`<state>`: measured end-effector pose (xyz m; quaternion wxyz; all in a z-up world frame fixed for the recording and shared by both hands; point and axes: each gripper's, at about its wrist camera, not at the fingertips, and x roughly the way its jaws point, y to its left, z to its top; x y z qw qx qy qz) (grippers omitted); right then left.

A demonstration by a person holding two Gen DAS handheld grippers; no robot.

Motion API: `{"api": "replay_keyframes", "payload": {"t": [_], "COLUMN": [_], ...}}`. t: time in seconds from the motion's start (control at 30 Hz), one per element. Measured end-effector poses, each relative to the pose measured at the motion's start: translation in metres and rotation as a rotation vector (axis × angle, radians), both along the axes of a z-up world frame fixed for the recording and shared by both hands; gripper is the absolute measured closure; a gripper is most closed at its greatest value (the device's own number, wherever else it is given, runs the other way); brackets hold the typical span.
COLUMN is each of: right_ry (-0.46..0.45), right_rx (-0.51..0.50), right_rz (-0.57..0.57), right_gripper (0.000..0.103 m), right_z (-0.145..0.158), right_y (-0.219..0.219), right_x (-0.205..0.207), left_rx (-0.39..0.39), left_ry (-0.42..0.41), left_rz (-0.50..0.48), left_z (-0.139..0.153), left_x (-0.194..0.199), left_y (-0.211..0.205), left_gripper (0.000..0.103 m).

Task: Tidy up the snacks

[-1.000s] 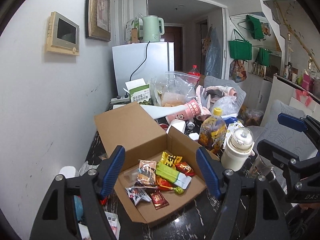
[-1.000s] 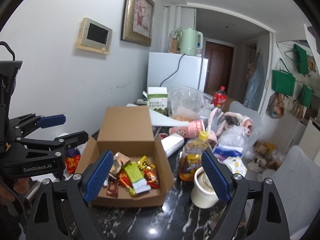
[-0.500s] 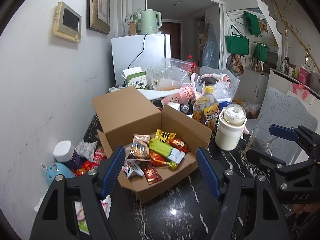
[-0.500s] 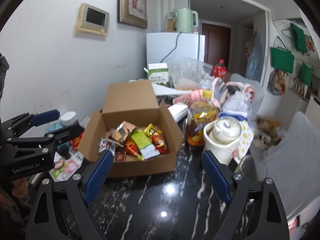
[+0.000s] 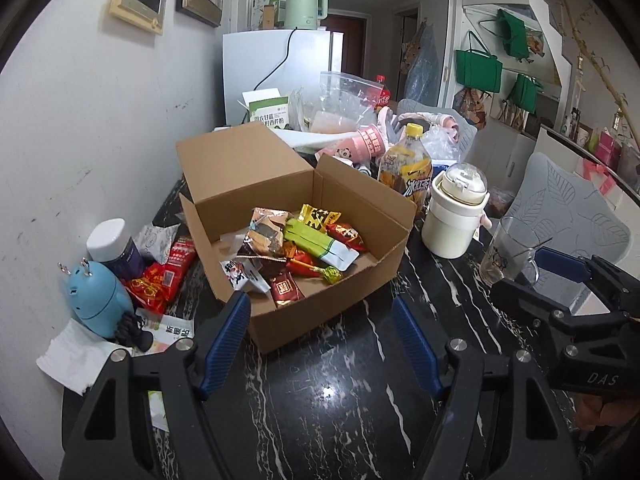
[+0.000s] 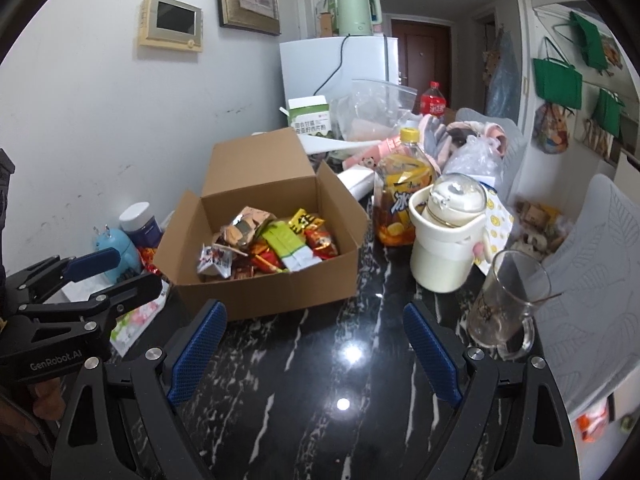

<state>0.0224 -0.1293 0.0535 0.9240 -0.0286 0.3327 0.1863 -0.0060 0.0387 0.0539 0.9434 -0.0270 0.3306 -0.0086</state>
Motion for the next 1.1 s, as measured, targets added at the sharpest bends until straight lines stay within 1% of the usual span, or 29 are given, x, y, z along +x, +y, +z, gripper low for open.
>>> {"api": "replay_keyframes", "payload": {"t": [0.3, 0.47, 0.63, 0.77, 0.87, 1.1], "right_ry": [0.007, 0.012, 0.014, 0.021, 0.022, 0.022], "right_rx": [-0.009, -0.01, -0.019, -0.018, -0.023, -0.03], "right_rz": [-0.027, -0.027, -0.028, -0.025, -0.025, -0.026], "right_gripper": [0.012, 0.012, 0.012, 0.012, 0.012, 0.012], "right_z": [-0.003, -0.004, -0.005, -0.007, -0.008, -0.009], "right_y": [-0.005, -0.007, -0.007, -0.007, -0.006, -0.005], "right_x": [-0.001, 0.0, 0.0, 0.002, 0.003, 0.004], "left_rx": [0.013, 0.005, 0.018, -0.007, 0.005, -0.002], "left_ry": [0.009, 0.02, 0.026, 0.038, 0.042, 0.058], "left_rz": [-0.006, -0.012, -0.007, -0.027, -0.023, -0.021], "left_z": [-0.003, -0.005, -0.007, -0.009, -0.01, -0.012], "left_x": [0.0, 0.003, 0.005, 0.007, 0.009, 0.013], "left_y": [-0.007, -0.008, -0.009, -0.009, -0.009, -0.008], "left_gripper": [0.03, 0.03, 0.03, 0.03, 0.03, 0.03]}}
